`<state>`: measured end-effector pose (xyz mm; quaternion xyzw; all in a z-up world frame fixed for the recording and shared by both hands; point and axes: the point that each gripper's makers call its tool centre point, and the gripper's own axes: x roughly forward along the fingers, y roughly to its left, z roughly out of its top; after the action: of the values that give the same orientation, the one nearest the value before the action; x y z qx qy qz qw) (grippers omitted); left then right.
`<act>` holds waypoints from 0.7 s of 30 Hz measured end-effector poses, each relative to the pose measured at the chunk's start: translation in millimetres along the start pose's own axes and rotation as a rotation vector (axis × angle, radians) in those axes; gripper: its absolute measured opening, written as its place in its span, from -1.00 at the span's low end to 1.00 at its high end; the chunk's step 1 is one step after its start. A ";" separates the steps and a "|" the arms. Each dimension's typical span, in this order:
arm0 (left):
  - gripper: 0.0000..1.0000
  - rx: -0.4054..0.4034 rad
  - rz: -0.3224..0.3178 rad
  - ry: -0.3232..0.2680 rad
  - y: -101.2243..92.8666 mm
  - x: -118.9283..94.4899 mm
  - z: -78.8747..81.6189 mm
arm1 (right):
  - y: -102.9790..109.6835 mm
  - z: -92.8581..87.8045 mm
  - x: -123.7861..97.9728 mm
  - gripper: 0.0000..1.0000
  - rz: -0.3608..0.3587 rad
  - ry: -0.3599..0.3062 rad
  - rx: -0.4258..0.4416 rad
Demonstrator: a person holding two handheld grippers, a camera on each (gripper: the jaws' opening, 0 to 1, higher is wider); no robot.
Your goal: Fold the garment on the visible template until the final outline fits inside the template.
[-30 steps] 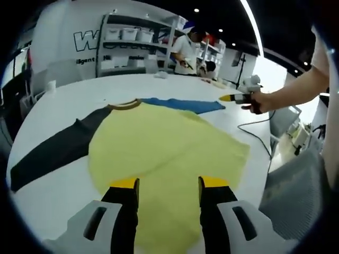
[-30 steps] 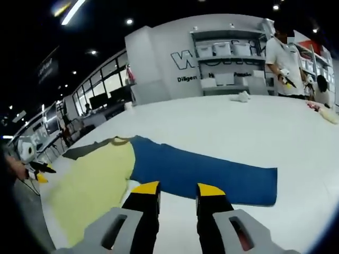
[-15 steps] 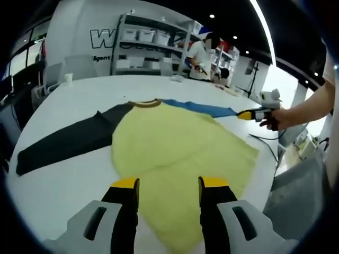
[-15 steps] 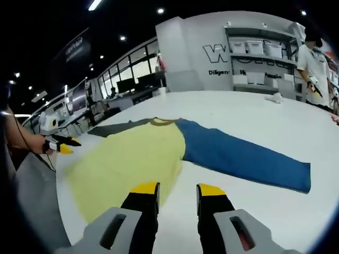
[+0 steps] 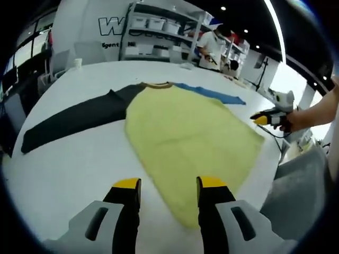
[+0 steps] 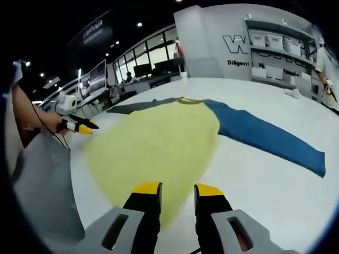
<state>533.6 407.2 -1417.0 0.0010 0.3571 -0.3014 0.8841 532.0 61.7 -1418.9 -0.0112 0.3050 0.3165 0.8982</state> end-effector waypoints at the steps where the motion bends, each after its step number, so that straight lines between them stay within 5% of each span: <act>1: -0.21 0.000 0.000 0.007 0.2 -0.6 -1.8 | 4.2 -3.2 -1.1 -0.65 0.006 0.011 -0.009; 21: -0.47 0.030 -0.048 0.205 -20.1 -17.6 -48.1 | 28.5 -38.3 -18.4 -0.77 0.047 0.087 -0.026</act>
<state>482.7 410.5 -1437.5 0.0366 0.4409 -0.3264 0.8353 483.6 65.9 -1434.9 -0.0293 0.3396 0.3408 0.8762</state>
